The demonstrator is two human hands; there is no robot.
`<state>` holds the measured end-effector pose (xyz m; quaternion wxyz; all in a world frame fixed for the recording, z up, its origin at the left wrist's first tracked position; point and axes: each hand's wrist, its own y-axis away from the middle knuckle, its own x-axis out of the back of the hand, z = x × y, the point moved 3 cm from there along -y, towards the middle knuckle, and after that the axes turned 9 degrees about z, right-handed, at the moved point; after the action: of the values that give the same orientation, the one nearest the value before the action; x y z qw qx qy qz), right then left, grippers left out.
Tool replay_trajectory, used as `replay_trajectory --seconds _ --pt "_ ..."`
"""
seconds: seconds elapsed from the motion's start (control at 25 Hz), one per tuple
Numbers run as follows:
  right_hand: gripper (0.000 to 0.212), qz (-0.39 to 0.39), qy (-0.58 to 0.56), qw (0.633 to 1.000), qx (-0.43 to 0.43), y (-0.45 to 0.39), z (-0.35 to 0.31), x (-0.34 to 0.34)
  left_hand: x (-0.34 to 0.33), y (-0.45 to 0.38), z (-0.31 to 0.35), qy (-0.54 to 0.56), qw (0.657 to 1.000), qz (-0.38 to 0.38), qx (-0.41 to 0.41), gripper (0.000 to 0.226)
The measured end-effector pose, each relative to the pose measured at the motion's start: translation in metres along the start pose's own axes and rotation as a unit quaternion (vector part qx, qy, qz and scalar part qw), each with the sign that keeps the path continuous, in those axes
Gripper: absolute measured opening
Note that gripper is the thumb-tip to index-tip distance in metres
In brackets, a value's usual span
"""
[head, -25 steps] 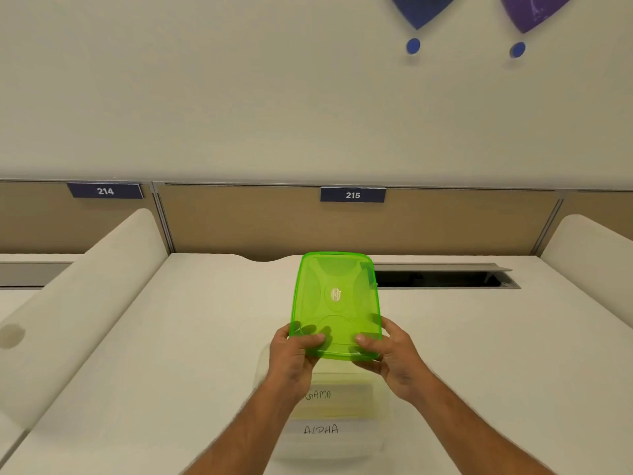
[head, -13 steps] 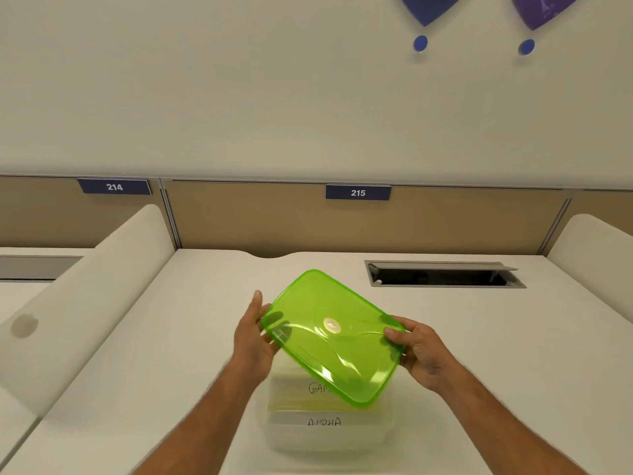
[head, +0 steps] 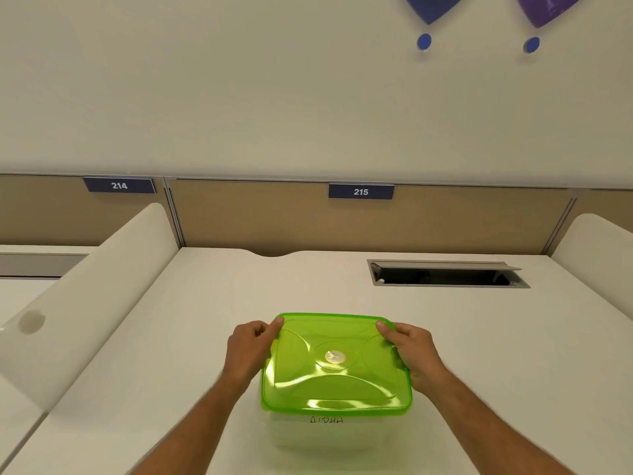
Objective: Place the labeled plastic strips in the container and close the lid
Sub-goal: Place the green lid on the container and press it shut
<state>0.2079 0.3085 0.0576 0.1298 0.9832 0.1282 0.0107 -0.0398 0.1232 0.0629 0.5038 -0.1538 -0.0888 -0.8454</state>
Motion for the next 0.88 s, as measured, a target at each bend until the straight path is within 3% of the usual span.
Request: replay_trajectory --seconds 0.08,0.2,0.44,0.88 --pt "0.020 0.031 0.070 0.995 0.056 0.000 0.000 -0.001 -0.002 0.001 0.000 -0.037 0.999 0.004 -0.034 0.035" --pt "0.020 0.062 0.163 0.978 0.114 0.001 0.004 -0.002 -0.003 0.004 -0.003 -0.100 0.993 0.028 -0.064 0.032" --pt "0.034 0.074 0.190 0.974 0.102 0.000 0.023 -0.003 -0.003 0.006 -0.015 -0.140 0.985 0.064 -0.073 0.036" --pt "0.031 0.067 0.244 0.959 0.129 0.000 0.040 -0.007 -0.009 0.000 -0.027 -0.185 0.980 0.046 -0.061 0.039"
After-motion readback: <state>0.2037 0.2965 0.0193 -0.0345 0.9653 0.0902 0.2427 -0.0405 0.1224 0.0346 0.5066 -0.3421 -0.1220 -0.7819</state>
